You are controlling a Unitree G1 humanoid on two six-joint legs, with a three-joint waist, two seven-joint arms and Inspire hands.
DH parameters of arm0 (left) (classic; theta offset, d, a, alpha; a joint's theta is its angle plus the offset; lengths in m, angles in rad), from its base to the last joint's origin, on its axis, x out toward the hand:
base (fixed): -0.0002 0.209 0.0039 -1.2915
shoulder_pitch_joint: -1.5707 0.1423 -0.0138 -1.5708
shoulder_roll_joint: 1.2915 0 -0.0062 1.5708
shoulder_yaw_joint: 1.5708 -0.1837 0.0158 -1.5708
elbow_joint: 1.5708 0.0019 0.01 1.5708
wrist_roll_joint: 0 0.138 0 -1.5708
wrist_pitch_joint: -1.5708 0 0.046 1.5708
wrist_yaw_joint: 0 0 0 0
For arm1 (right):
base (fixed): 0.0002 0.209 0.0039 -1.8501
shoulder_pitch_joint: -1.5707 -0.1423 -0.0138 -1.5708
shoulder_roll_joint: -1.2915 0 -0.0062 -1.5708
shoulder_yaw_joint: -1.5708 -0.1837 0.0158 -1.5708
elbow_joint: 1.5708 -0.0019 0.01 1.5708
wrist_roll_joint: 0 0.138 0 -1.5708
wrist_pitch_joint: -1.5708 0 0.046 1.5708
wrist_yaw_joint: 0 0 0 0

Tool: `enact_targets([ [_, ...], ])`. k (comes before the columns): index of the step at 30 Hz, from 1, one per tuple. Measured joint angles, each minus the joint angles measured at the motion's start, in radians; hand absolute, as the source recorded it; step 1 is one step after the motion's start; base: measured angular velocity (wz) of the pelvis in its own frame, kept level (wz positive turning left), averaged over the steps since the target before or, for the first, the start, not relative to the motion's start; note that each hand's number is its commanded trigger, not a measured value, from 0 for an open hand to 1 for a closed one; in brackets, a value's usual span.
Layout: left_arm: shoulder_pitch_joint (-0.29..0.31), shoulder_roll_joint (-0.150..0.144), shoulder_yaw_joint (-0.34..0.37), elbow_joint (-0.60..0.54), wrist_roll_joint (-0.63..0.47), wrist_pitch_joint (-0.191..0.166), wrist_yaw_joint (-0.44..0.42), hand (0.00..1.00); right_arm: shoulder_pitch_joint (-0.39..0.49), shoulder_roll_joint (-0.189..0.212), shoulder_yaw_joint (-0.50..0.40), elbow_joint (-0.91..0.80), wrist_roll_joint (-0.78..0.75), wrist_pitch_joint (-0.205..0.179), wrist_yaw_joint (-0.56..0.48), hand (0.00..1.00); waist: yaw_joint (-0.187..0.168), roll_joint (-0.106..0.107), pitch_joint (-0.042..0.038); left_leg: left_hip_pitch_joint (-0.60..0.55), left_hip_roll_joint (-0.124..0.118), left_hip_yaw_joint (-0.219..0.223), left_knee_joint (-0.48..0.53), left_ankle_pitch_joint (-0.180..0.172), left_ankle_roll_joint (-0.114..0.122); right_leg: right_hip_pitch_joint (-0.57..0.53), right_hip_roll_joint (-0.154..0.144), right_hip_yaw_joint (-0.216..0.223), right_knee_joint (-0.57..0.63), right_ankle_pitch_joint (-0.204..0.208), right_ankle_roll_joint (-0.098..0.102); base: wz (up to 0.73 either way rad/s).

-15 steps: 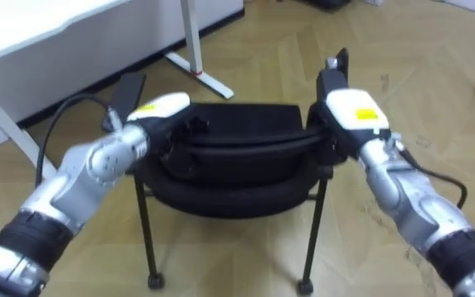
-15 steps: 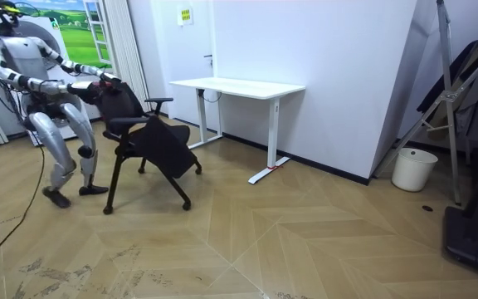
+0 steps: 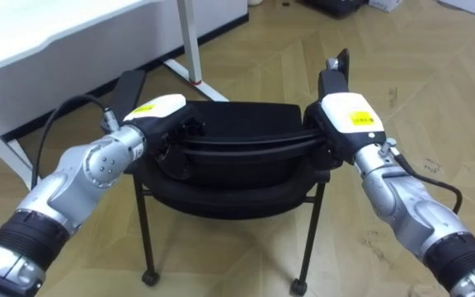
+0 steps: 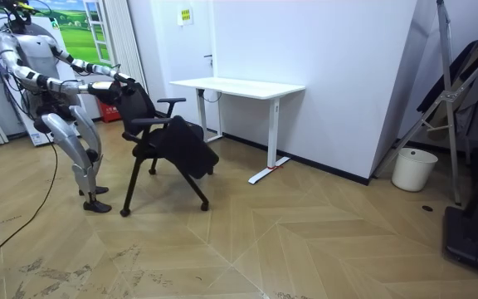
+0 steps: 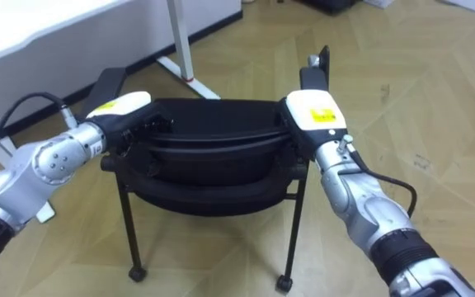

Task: Push chair

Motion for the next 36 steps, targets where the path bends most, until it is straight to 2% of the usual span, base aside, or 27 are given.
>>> enact_targets([
  [1,-0.017,0.0,-0.005,0.023,0.0,-0.006,0.008,1.0,-0.017,0.0,0.008,0.012,-0.002,0.003,0.007,1.0,0.005,0.0,0.0032,-0.005,0.019,0.008,0.04,-0.007,-0.013,0.008,0.0,-0.021,0.026,-0.029,-0.014,0.19],
  [3,-0.044,-0.005,-0.022,0.056,0.002,-0.007,0.023,1.0,-0.043,0.004,0.025,0.035,-0.001,0.009,0.01,1.0,0.006,-0.006,0.0106,-0.021,0.045,0.018,0.108,-0.005,-0.018,0.024,0.002,-0.044,0.054,-0.07,-0.029,0.27],
  [5,-0.053,-0.015,-0.039,0.077,0.012,-0.01,0.058,1.0,-0.05,0.001,0.025,0.036,0.002,0.008,0.008,1.0,0.006,-0.005,0.0125,-0.037,0.07,0.025,0.144,-0.002,-0.025,0.034,0.007,-0.07,0.065,-0.098,-0.043,0.3],
  [7,-0.053,-0.023,-0.034,0.084,0.039,-0.011,0.095,1.0,-0.063,0.003,0.023,0.035,-0.003,0.011,0.008,1.0,0.003,-0.011,0.0149,-0.054,0.088,0.027,0.161,0.017,-0.056,0.04,0.01,-0.096,0.066,-0.121,-0.062,0.29],
  [9,-0.06,-0.036,-0.021,0.093,0.057,-0.011,0.116,1.0,-0.077,0.003,0.025,0.034,-0.011,0.01,0.009,1.0,-0.008,-0.015,0.0148,-0.078,0.099,0.03,0.178,0.038,-0.08,0.044,0.01,-0.115,0.064,-0.136,-0.068,0.42],
  [11,-0.071,-0.052,-0.021,0.116,0.068,-0.01,0.14,1.0,-0.093,0.005,0.031,0.038,-0.018,0.013,0.016,1.0,-0.008,-0.021,0.0149,-0.108,0.103,0.042,0.179,0.065,-0.076,0.046,0.009,-0.123,0.058,-0.143,-0.076,0.24],
  [13,-0.074,-0.056,-0.023,0.137,0.068,-0.009,0.171,1.0,-0.123,0.016,0.048,0.064,-0.018,0.022,0.019,1.0,0.004,-0.028,0.0191,-0.18,0.101,0.056,0.166,0.076,-0.075,0.05,0.009,-0.134,0.058,-0.152,-0.094,-0.07],
  [15,-0.074,-0.062,-0.021,0.14,0.069,-0.004,0.184,1.0,-0.129,0.017,0.049,0.067,-0.02,0.024,0.02,1.0,0.007,-0.03,0.0191,-0.233,0.094,0.076,0.106,0.092,-0.069,0.055,0.009,-0.145,0.055,-0.157,-0.1,0.04],
  [16,-0.077,-0.066,-0.021,0.143,0.072,-0.002,0.185,1.0,-0.129,0.017,0.048,0.067,-0.022,0.026,0.022,1.0,0.005,-0.032,0.0193,-0.255,0.079,0.079,0.052,0.125,-0.059,0.064,0.009,-0.155,0.051,-0.162,-0.101,0.17],
  [17,-0.077,-0.066,-0.021,0.142,0.073,-0.001,0.185,1.0,-0.129,0.018,0.048,0.065,-0.022,0.029,0.025,1.0,0.005,-0.032,0.0178,-0.264,0.074,0.083,0.029,0.145,-0.056,0.067,0.009,-0.161,0.051,-0.165,-0.103,0.17],
  [19,-0.077,-0.067,-0.023,0.137,0.073,0.002,0.185,1.0,-0.13,0.02,0.048,0.062,-0.026,0.037,0.028,1.0,0.009,-0.033,0.0168,-0.288,0.063,0.094,-0.011,0.212,-0.047,0.081,0.009,-0.197,0.05,-0.178,-0.106,0.08],
  [21,-0.077,-0.062,-0.023,0.125,0.073,0.006,0.185,1.0,-0.13,0.02,0.047,0.057,-0.024,0.042,0.028,1.0,0.009,-0.032,0.0157,-0.295,0.062,0.104,-0.011,0.24,-0.04,0.088,0.009,-0.224,0.051,-0.188,-0.107,0.11],
  [22,-0.083,-0.062,-0.025,0.114,0.072,0.017,0.185,1.0,-0.13,0.02,0.045,0.057,-0.021,0.044,0.028,1.0,0.01,-0.031,0.0135,-0.292,0.061,0.107,-0.01,0.248,-0.028,0.092,0.009,-0.232,0.052,-0.194,-0.105,0.15],
  [23,-0.09,-0.059,-0.028,0.109,0.073,0.022,0.185,1.0,-0.13,0.02,0.047,0.057,-0.019,0.047,0.028,1.0,0.013,-0.036,0.0138,-0.288,0.062,0.112,-0.011,0.25,-0.031,0.092,0.008,-0.231,0.054,-0.197,-0.104,0.07],
  [24,-0.093,-0.057,-0.034,0.108,0.073,0.024,0.185,1.0,-0.13,0.02,0.051,0.057,-0.017,0.053,0.028,1.0,0.022,-0.043,0.0137,-0.283,0.065,0.128,-0.011,0.251,-0.033,0.094,0.007,-0.229,0.058,-0.205,-0.101,0.0],
  [25,-0.093,-0.059,-0.034,0.109,0.074,0.025,0.185,1.0,-0.13,0.019,0.054,0.057,-0.019,0.057,0.028,1.0,0.029,-0.045,0.0135,-0.281,0.066,0.132,-0.01,0.252,-0.034,0.097,0.007,-0.23,0.058,-0.216,-0.086,0.0],
  [27,-0.093,-0.06,-0.033,0.109,0.075,0.026,0.185,1.0,-0.13,0.02,0.06,0.058,-0.019,0.064,0.024,1.0,0.036,-0.044,0.013,-0.277,0.066,0.132,-0.009,0.252,-0.034,0.103,0.006,-0.231,0.059,-0.224,-0.074,0.03],
  [29,-0.094,-0.062,-0.038,0.106,0.075,0.032,0.185,1.0,-0.13,0.02,0.066,0.06,-0.017,0.069,0.02,1.0,0.039,-0.045,0.0133,-0.269,0.066,0.145,-0.009,0.248,-0.028,0.111,-0.001,-0.234,0.068,-0.244,-0.036,0.09],
  [30,-0.09,-0.064,-0.037,0.104,0.075,0.037,0.185,1.0,-0.13,0.022,0.066,0.061,-0.018,0.072,0.022,1.0,0.043,-0.051,0.0127,-0.26,0.064,0.181,-0.014,0.244,-0.02,0.114,-0.016,-0.235,0.086,-0.267,0.008,0.08],
  [31,-0.086,-0.064,-0.036,0.1,0.075,0.039,0.185,1.0,-0.13,0.024,0.066,0.061,-0.018,0.075,0.024,1.0,0.047,-0.054,0.0126,-0.251,0.064,0.213,-0.018,0.236,-0.004,0.123,-0.023,-0.238,0.09,-0.279,0.031,0.07],
  [32,-0.082,-0.063,-0.034,0.095,0.075,0.039,0.185,1.0,-0.13,0.026,0.066,0.061,-0.018,0.075,0.025,1.0,0.051,-0.053,0.0118,-0.244,0.064,0.225,-0.022,0.232,0.007,0.129,-0.024,-0.239,0.089,-0.284,0.041,0.06],
  [33,-0.074,-0.058,-0.034,0.084,0.075,0.04,0.185,1.0,-0.129,0.028,0.074,0.063,-0.017,0.076,0.027,1.0,0.058,-0.061,0.0116,-0.229,0.061,0.241,-0.032,0.232,0.022,0.145,-0.028,-0.24,0.088,-0.291,0.058,0.08],
  [34,-0.061,-0.05,-0.034,0.067,0.076,0.042,0.184,1.0,-0.129,0.031,0.084,0.064,-0.017,0.076,0.031,1.0,0.062,-0.073,0.0064,-0.215,0.047,0.246,-0.043,0.231,0.025,0.158,-0.037,-0.242,0.092,-0.301,0.088,0.12],
  [35,-0.058,-0.046,-0.034,0.061,0.076,0.042,0.184,1.0,-0.13,0.032,0.087,0.064,-0.017,0.076,0.035,1.0,0.065,-0.08,0.0062,-0.209,0.039,0.253,-0.049,0.229,0.029,0.164,-0.044,-0.246,0.097,-0.302,0.103,0.09],
  [36,-0.05,-0.044,-0.034,0.054,0.078,0.041,0.184,1.0,-0.131,0.035,0.095,0.064,-0.016,0.079,0.041,1.0,0.077,-0.089,-0.0016,-0.207,0.026,0.258,-0.051,0.222,0.043,0.17,-0.057,-0.261,0.115,-0.297,0.118,0.0],
])
